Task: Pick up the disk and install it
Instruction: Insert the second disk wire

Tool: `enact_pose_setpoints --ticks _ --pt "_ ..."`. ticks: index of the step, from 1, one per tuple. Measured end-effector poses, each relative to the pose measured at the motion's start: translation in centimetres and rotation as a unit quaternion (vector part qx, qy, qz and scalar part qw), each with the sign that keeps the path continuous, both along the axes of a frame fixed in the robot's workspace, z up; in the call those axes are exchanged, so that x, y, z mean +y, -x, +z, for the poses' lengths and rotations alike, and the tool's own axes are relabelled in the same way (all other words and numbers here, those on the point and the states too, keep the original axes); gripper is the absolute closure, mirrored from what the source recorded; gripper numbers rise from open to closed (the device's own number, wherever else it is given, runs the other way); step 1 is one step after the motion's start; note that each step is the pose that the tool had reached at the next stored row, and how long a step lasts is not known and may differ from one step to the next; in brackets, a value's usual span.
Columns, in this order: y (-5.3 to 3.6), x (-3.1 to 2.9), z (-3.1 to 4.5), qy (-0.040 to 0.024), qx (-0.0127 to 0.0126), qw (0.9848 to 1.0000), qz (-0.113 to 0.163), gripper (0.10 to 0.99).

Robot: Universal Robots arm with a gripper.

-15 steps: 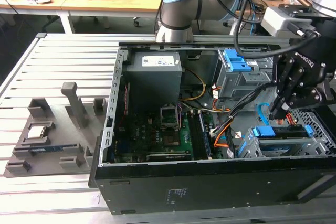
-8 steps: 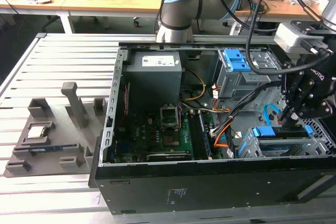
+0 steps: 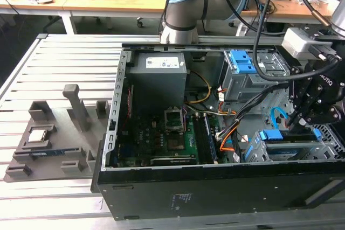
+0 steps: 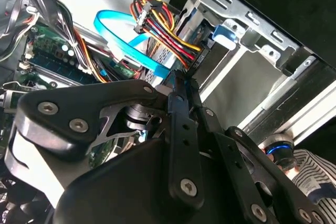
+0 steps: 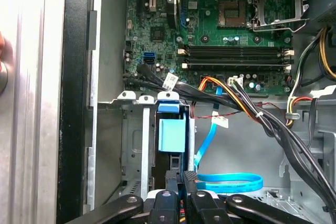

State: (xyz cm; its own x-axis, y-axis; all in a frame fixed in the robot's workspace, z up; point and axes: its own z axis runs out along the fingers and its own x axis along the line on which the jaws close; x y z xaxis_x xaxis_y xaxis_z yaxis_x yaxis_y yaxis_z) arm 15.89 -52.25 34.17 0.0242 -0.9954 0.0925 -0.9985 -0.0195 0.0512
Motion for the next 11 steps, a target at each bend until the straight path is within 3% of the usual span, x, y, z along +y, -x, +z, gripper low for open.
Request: enact_pose_setpoints --ticks 11 --pt "0.14 -0.01 -0.42 0.0003 0.0 1.0 0.0 0.914"
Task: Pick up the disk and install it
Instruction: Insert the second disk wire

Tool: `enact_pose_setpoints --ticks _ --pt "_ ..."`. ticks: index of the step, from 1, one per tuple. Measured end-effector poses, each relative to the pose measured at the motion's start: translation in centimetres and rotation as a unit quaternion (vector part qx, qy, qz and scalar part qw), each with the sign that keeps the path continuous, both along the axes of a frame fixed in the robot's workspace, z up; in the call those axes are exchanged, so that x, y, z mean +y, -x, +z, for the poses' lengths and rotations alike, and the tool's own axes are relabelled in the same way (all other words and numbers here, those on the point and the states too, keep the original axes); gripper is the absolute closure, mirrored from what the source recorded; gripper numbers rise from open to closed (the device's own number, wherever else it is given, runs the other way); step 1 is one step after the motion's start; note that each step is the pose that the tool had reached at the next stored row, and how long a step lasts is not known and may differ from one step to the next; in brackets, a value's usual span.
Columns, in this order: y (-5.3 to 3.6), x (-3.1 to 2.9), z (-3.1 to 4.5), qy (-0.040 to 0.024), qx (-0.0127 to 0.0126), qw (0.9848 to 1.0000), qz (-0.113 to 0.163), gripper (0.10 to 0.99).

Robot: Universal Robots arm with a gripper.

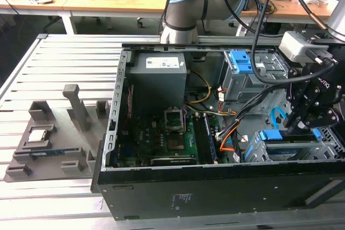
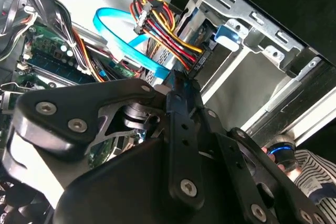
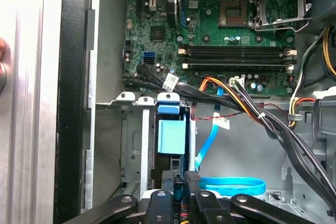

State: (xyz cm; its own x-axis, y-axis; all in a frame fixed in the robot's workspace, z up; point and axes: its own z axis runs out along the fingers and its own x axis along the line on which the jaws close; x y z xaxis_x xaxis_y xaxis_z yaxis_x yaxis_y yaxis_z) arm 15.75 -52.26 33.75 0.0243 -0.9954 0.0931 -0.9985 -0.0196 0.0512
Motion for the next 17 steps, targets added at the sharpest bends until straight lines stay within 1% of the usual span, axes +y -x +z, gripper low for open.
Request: enact_pose_setpoints --ticks 1,3,4,5,6,7,9,10,12,13,17 --pt "0.0 0.0 0.05 0.0002 0.0 1.0 0.0 0.851" --pt "0.01 0.15 0.91 0.0005 0.0 1.0 0.0 0.851" --pt "0.01 0.53 1.56 0.0013 0.0 1.0 0.0 0.851" --pt "0.0 0.95 1.88 0.0019 0.0 1.0 0.0 0.851" --pt "-0.08 0.99 1.88 0.0011 0.0015 1.0 0.001 0.98" --pt "-0.31 1.0 1.84 0.0002 0.0051 1.0 0.002 0.98" --pt "-0.81 0.94 1.63 0.0001 0.0114 0.9999 0.003 0.98" --pt "-0.95 0.9 1.53 0.0001 0.0129 0.9999 0.003 0.98" --pt "-1.29 0.73 1.16 0.0005 0.0171 0.9999 0.003 0.98" --pt "-1.37 0.62 1.07 0.0005 0.0177 0.9998 0.003 0.98" --pt "-1.47 0.19 1.01 0.0004 0.0181 0.9998 0.003 0.98"
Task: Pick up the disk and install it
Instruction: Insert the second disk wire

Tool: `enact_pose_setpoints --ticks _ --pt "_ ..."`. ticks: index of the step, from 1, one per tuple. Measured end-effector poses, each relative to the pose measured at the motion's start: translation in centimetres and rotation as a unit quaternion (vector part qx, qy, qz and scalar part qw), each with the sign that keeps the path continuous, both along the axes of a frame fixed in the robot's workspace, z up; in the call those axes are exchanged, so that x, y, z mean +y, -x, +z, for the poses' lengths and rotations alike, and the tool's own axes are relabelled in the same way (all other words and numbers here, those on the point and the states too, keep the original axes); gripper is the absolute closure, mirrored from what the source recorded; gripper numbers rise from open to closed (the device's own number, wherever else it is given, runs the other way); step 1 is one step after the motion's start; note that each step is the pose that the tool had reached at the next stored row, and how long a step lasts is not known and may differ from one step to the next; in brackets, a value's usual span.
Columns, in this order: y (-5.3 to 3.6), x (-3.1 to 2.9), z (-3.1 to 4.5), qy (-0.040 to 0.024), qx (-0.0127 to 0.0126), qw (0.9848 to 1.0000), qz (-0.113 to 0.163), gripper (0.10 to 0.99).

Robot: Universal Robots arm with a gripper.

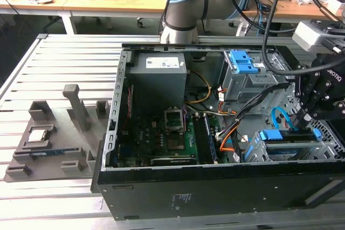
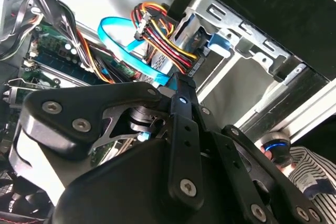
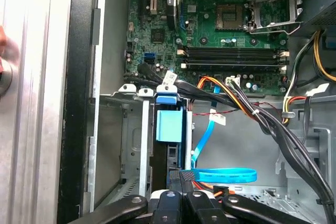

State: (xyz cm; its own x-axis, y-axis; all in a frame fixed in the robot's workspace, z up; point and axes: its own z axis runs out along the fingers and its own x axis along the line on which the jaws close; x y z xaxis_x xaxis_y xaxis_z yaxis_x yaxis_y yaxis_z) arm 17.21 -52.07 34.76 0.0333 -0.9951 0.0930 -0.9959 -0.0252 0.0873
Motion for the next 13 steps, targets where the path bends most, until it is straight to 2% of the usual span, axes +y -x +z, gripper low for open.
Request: enact_pose_setpoints --ticks 9,12,13 --pt "-0.07 -0.06 -0.78 0.0005 0.0023 1.0 0.0 0.98" --pt "-0.06 -0.04 -0.77 -0.0002 0.0023 1.0 0.0 0.98" --pt "-0.06 0.01 -0.45 -0.0012 0.0023 1.0 0.0 0.98"
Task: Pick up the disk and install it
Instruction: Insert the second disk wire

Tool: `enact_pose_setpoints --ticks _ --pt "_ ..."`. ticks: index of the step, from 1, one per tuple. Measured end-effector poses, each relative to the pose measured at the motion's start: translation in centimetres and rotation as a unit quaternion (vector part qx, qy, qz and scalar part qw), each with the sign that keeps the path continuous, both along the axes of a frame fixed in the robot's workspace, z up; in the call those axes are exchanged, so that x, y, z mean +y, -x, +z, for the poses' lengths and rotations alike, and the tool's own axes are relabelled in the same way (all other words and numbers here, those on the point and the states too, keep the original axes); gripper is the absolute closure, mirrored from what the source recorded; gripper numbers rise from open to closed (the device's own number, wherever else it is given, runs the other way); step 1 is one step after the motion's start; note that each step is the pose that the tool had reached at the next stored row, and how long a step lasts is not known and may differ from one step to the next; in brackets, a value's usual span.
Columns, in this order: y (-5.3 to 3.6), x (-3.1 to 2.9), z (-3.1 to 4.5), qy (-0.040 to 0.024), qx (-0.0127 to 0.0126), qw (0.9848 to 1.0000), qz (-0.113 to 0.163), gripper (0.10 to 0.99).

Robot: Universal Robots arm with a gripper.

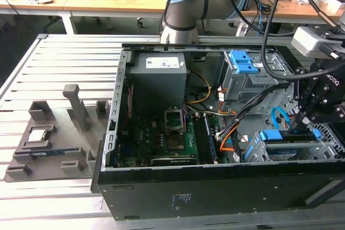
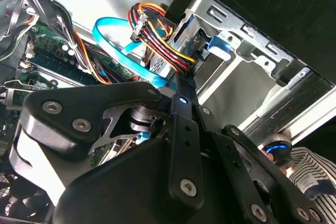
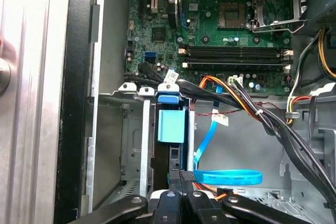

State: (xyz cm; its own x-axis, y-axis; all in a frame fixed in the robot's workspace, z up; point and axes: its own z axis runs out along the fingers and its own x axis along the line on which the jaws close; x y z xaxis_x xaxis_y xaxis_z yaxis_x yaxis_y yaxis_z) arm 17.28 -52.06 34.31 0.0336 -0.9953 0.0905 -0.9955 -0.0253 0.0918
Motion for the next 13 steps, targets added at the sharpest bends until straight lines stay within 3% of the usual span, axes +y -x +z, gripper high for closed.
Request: enact_pose_setpoints --ticks 1,6,13 --pt "0.0 0.05 0.48 0.0006 0.0 1.0 0.0 0.98" --pt "-0.03 0.08 4.91 0.0018 -0.0001 1.0 0.0 0.98" --pt "-0.03 0.08 5.15 0.0022 -0.0001 1.0 0.0 0.98"
